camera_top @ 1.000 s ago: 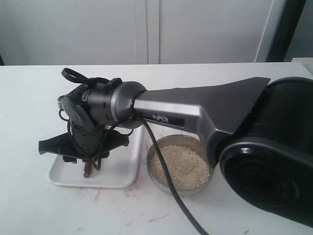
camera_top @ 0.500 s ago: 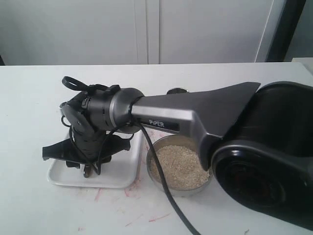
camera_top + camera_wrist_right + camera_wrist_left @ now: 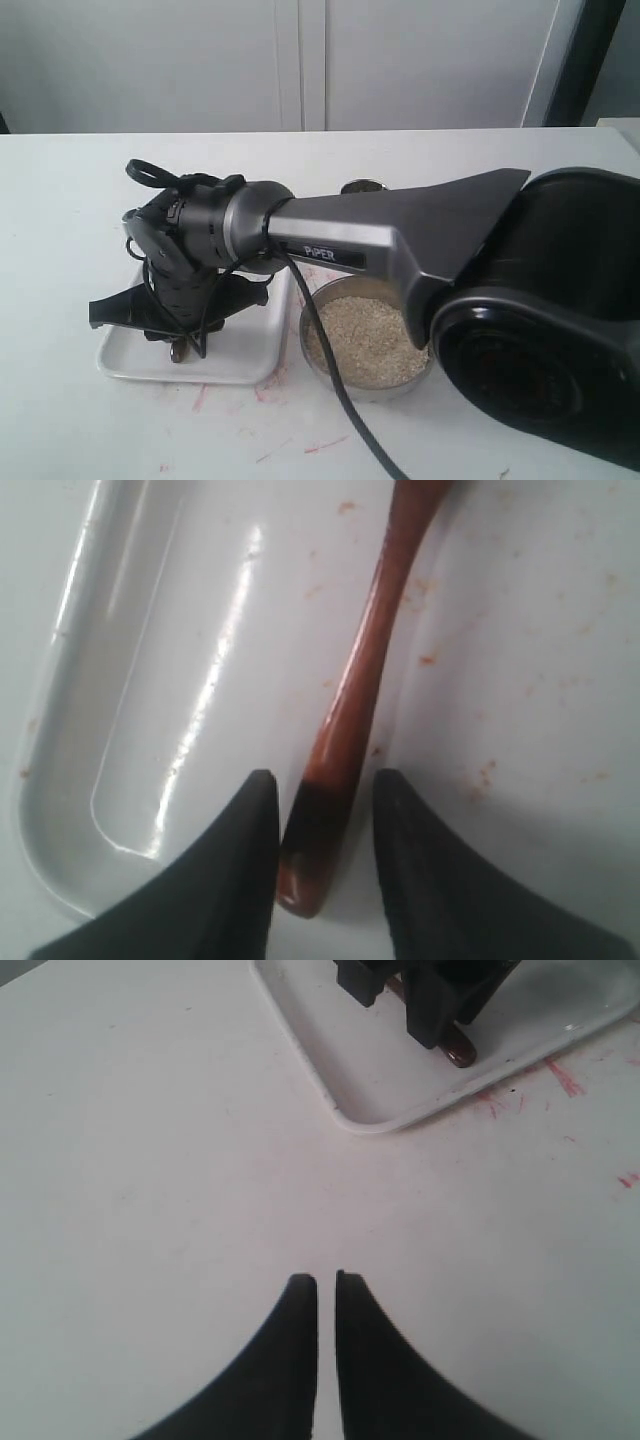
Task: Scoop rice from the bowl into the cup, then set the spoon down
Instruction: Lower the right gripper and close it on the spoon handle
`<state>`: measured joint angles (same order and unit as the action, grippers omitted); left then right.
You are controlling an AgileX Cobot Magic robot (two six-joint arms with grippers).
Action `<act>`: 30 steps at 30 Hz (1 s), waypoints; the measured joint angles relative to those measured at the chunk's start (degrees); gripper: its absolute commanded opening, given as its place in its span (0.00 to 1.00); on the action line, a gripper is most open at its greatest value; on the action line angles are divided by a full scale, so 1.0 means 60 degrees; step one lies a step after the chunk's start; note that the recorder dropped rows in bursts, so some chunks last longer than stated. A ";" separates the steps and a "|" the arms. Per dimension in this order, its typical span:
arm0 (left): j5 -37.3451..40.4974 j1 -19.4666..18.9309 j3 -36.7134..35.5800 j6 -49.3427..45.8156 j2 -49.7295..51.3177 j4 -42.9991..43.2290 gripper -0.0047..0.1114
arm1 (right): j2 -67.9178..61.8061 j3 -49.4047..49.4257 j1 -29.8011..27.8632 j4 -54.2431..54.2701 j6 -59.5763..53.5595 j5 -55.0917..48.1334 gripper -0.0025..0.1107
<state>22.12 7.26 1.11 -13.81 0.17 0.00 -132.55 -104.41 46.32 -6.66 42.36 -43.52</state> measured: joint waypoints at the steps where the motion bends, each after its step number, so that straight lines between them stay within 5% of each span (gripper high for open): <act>1: 0.0000 0.0000 0.0000 0.0000 0.0000 0.0000 0.16 | 0.0000 0.0000 0.0000 0.0000 0.0000 0.0000 0.30; 15: 0.0000 0.0000 0.0000 0.0000 0.0000 0.0000 0.16 | -0.0146 -0.0059 0.0000 -0.0024 -0.0153 0.0039 0.29; 25: 0.0000 0.0000 0.0000 0.0000 0.0000 0.0000 0.16 | -0.0149 -0.0066 0.0000 -0.0048 -0.0434 0.0003 0.02; 30: 0.0000 0.0000 0.0000 0.0000 0.0000 0.0000 0.16 | -0.0149 -0.0081 0.0000 -0.0048 -0.0776 -0.0106 0.02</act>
<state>22.12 7.26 1.11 -13.81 0.17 0.00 -133.45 -104.89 46.32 -6.95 37.71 -44.15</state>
